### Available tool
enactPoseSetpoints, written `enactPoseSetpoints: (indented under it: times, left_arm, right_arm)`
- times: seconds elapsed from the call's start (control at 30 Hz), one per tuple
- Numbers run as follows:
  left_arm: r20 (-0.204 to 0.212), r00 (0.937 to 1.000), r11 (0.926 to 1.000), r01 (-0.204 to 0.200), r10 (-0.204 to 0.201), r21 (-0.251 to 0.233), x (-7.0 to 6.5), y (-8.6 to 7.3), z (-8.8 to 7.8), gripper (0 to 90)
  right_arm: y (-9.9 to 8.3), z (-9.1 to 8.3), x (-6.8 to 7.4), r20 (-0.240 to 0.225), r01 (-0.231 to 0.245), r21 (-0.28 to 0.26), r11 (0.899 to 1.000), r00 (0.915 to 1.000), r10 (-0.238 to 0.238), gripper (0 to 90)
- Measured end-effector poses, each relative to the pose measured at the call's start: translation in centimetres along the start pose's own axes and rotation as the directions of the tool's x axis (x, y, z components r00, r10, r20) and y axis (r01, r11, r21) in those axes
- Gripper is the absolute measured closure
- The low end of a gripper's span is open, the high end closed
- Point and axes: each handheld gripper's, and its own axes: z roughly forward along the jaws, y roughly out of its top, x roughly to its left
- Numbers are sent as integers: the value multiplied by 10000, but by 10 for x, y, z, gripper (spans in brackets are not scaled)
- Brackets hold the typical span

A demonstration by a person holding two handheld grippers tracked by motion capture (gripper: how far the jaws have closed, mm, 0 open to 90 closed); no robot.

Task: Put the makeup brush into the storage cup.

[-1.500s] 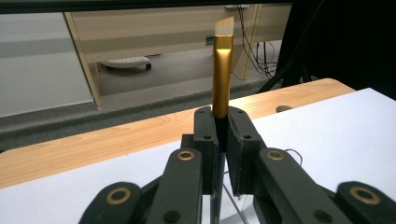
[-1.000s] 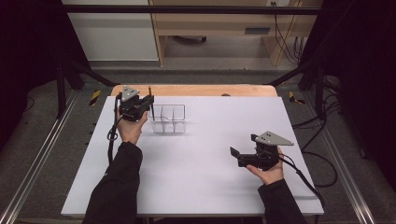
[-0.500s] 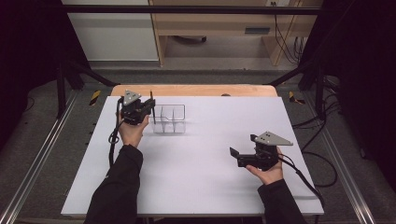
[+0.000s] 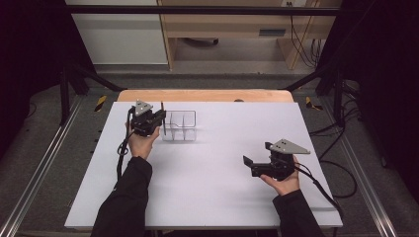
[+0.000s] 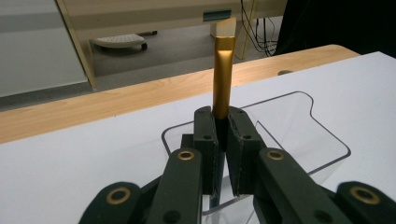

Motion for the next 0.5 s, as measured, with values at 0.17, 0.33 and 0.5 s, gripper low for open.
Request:
enactPoseSetpoints:
  times: [0.17, 0.33, 0.5]
  left_arm:
    - [-24, 9999, 9997, -138, 138, 207, -1, -2, 2, 824]
    - [-49, 9999, 9996, -118, 119, 241, 0, -5, 1, 806]
    - [-49, 10000, 10000, -34, 34, 10, 1, -2, -9, 660]
  right_arm:
    - [0, 0, 0, -12, -11, -24, 10000, 10000, 11, 42]
    - [0, 0, 0, -25, -21, -3, 10000, 10000, 21, 41]
    - [0, -1, -1, -22, -33, -15, 10000, 10000, 33, 41]
